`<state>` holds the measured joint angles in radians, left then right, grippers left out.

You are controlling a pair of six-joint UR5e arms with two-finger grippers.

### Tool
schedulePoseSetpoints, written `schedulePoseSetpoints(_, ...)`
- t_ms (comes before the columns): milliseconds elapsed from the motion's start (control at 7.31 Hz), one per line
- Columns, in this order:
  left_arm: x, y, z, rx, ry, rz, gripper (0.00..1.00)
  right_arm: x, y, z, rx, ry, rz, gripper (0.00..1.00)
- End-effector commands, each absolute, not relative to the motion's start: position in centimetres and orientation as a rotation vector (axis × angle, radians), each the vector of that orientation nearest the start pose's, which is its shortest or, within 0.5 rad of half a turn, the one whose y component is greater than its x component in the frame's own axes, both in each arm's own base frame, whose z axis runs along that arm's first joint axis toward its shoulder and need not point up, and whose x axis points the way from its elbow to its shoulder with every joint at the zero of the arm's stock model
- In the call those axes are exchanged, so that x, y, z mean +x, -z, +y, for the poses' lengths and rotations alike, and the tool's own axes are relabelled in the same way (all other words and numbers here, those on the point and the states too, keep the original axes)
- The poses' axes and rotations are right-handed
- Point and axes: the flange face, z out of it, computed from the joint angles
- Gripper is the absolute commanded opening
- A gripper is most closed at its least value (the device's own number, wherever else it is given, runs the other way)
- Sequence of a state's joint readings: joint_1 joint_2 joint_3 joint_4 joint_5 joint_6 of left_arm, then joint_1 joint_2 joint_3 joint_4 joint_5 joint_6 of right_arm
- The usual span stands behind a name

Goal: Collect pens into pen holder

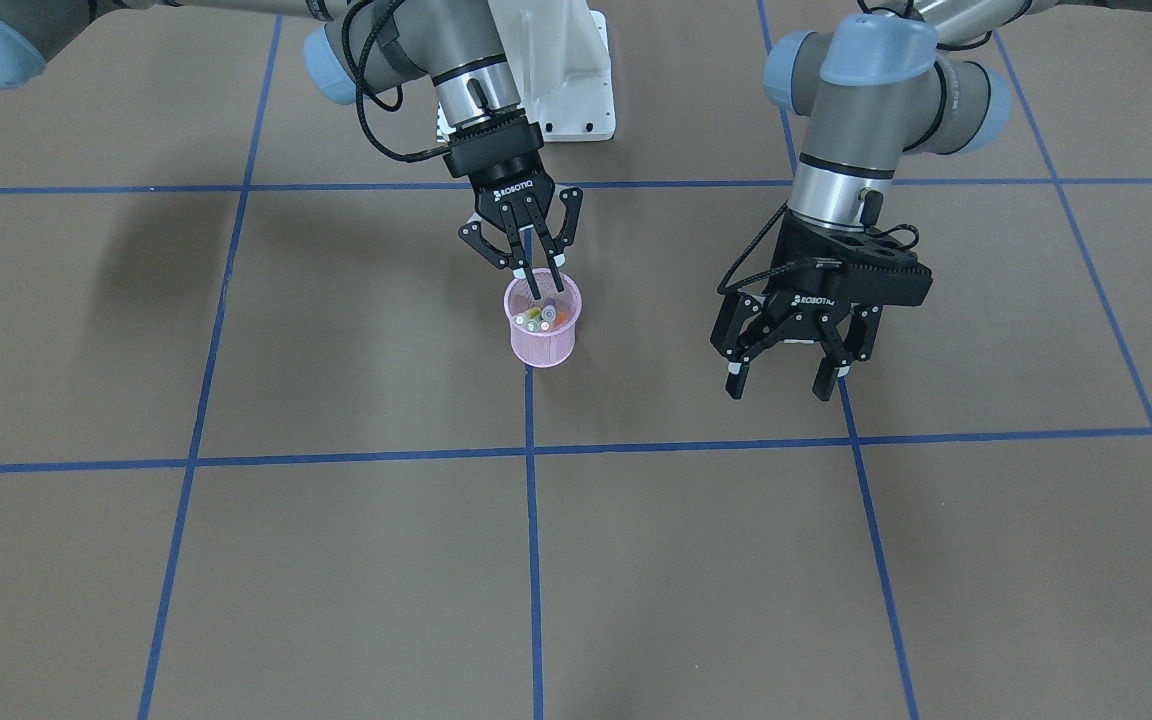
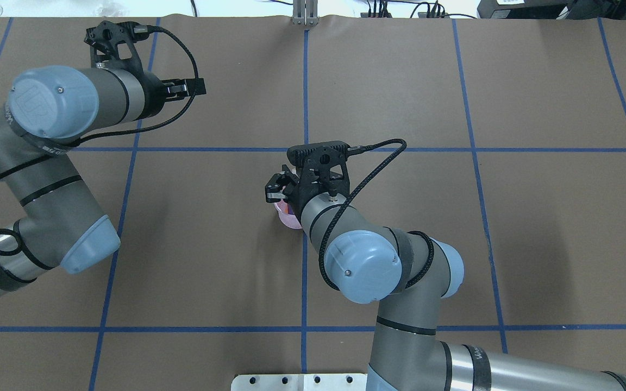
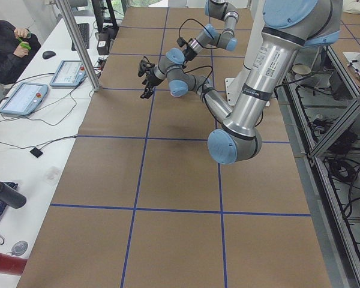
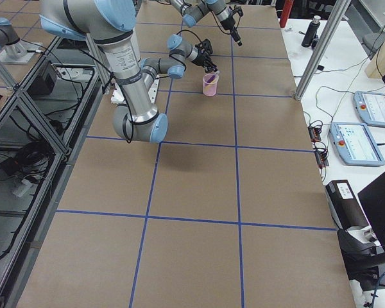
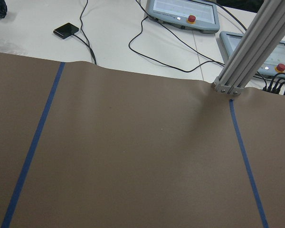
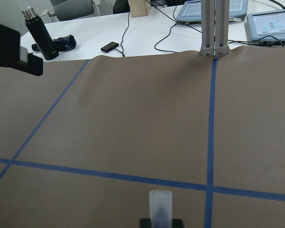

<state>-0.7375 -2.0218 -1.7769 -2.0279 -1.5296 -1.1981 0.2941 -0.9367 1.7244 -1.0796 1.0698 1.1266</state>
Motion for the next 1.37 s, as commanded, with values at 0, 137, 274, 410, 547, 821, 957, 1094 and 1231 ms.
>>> schedulePoseSetpoints(0, 37.4, -26.1, -52.5, 0.621, 0.348, 0.931, 1.00, -55.8, -14.9, -35.6, 0.862, -0.201, -1.020, 0.99)
schedulePoseSetpoints(137, 37.5, -26.1, -52.5, 0.620, 0.348, 0.930, 1.00, -55.1, -14.3, -35.5, 0.864, -0.205, -1.035, 0.99)
schedulePoseSetpoints(274, 37.4, -26.1, -52.5, 0.621, 0.346, 0.929, 1.00, -53.5, -13.6, -36.8, 0.844, -0.199, -1.056, 0.99)
schedulePoseSetpoints(410, 37.3, -26.8, -52.4, 0.617, 0.337, 0.918, 1.00, -51.1, -13.4, -38.9, 0.773, -0.155, -1.108, 0.99)
schedulePoseSetpoints(547, 36.6, -27.0, -52.8, 0.607, 0.284, 0.902, 1.00, -47.7, -13.3, -41.2, 0.716, -0.121, -1.082, 0.99)
schedulePoseSetpoints(821, 30.9, -28.3, -55.6, 0.531, 0.126, 0.730, 1.00, -40.0, -13.6, -44.9, 0.617, 0.000, -0.951, 0.99)
schedulePoseSetpoints(957, 28.6, -29.1, -56.1, 0.506, 0.009, 0.594, 1.00, -36.0, -15.7, -47.8, 0.530, 0.052, -0.890, 0.99)
schedulePoseSetpoints(1094, 25.6, -30.2, -56.9, 0.465, -0.113, 0.470, 1.00, -30.8, -18.4, -50.9, 0.491, 0.124, -0.818, 0.99)
schedulePoseSetpoints(1231, 20.8, -31.5, -58.1, 0.398, -0.221, 0.425, 1.00, -26.5, -22.3, -52.1, 0.449, 0.202, -0.756, 0.99)
